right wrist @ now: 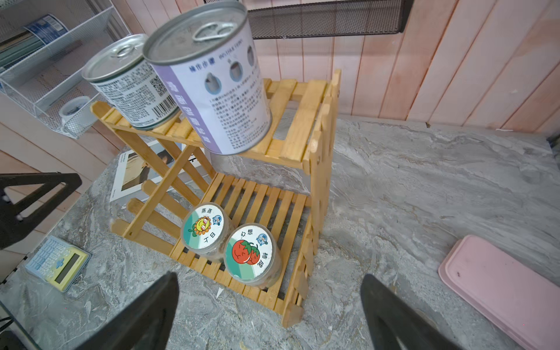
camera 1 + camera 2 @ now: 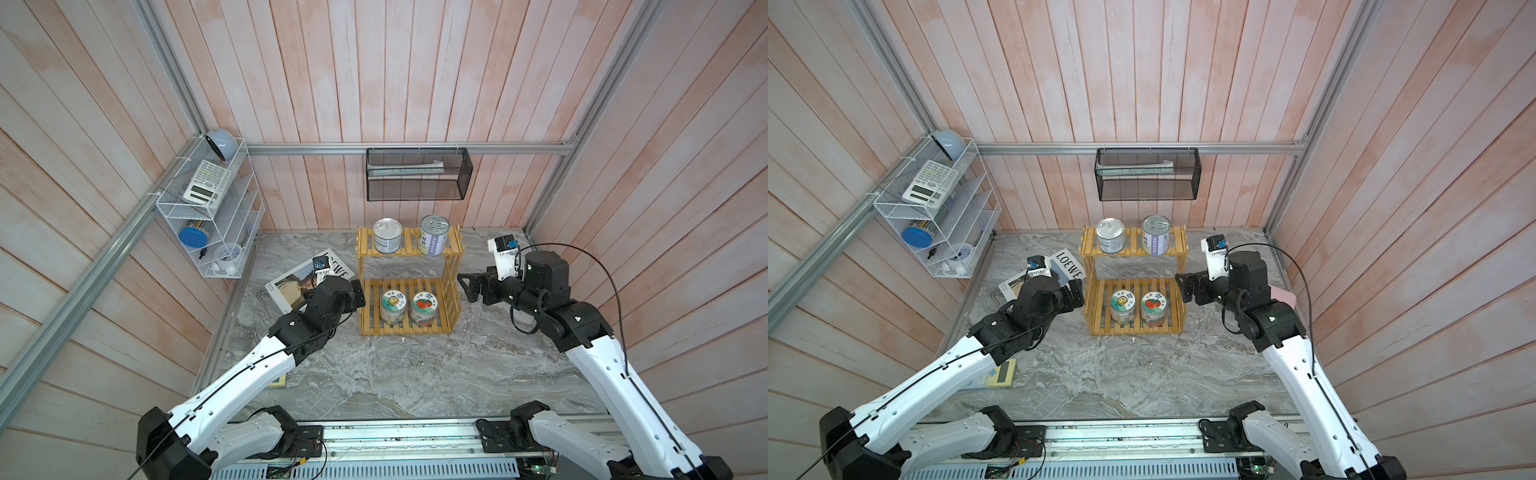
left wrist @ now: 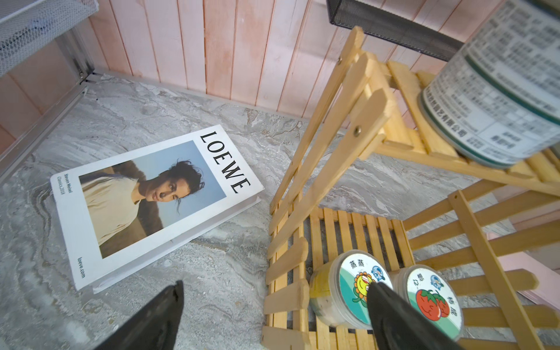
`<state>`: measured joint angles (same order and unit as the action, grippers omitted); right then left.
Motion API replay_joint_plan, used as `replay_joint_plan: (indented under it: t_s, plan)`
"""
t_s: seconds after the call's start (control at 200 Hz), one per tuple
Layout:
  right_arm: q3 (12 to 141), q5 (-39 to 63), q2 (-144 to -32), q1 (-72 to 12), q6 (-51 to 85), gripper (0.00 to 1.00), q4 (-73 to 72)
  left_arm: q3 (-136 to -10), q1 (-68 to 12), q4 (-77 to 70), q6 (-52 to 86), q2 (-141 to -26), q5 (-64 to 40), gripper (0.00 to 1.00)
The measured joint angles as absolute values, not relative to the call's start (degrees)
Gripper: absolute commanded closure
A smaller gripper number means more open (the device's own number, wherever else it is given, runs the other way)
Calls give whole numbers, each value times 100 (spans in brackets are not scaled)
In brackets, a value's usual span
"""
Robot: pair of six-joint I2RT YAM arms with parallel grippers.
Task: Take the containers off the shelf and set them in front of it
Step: 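Pick up a container from the shelf.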
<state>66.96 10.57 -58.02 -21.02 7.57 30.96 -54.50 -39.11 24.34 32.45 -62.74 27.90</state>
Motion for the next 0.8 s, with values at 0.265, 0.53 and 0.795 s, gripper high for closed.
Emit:
replay_joint_plan:
  t_s: [0.265,0.53,0.795]
  plan:
    - [6976,1216,-6482,-2331,423,2,2255,-5205,-3903,1861,2995,-6191,2421,0]
    - [7072,1280,-7006,-2379,309,2,1470,-4722,-3811,1308,2849,-5968,2064,0]
    - [7336,1420,-7467,-2392,287,2,891,-4582,-3750,1022,2842,-5935,1806,0]
